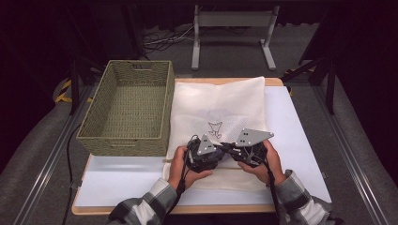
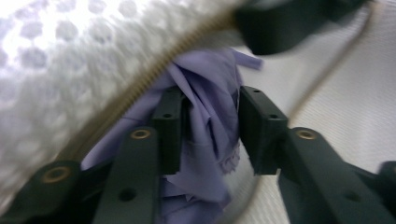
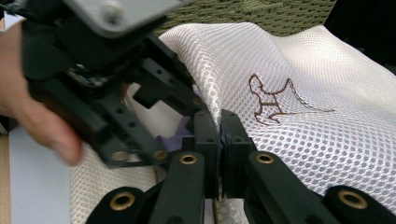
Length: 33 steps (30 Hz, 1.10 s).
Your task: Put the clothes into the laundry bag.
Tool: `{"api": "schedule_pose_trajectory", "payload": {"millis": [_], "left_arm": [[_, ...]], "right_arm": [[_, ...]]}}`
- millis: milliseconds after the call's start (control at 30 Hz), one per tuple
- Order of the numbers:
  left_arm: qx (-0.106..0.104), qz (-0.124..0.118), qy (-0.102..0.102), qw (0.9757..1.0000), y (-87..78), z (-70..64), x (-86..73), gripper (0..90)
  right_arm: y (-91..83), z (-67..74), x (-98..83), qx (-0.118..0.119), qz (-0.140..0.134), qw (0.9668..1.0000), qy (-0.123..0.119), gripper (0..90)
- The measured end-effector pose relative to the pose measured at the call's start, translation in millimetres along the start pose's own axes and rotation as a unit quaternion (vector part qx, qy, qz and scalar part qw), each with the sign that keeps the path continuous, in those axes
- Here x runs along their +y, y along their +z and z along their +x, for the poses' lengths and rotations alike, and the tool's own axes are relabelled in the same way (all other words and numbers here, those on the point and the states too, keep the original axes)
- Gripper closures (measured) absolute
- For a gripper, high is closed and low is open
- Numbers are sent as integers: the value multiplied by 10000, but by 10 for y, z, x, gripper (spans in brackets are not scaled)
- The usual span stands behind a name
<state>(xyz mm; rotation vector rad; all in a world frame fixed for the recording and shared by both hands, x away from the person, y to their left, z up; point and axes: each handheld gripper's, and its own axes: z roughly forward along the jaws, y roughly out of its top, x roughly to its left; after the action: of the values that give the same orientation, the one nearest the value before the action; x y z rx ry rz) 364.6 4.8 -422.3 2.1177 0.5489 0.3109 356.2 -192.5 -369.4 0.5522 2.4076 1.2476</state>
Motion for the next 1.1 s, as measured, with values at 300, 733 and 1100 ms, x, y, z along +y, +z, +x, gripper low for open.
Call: {"api": "schedule_pose_trajectory", "payload": {"millis": [300, 733, 1100], "left_arm": [[-256, -195, -182, 9993, -321, 70, -97, 497], [25, 715, 231, 9972, -139, 12, -303, 744], [169, 532, 246, 9981, 144, 1, -190, 897]], "right_arm": [[-1, 7, 5, 26, -2, 10000, 4, 879], [7, 31, 13, 50, 30, 10000, -54, 879], [17, 39, 11, 77, 42, 9999, -73, 879]]}}
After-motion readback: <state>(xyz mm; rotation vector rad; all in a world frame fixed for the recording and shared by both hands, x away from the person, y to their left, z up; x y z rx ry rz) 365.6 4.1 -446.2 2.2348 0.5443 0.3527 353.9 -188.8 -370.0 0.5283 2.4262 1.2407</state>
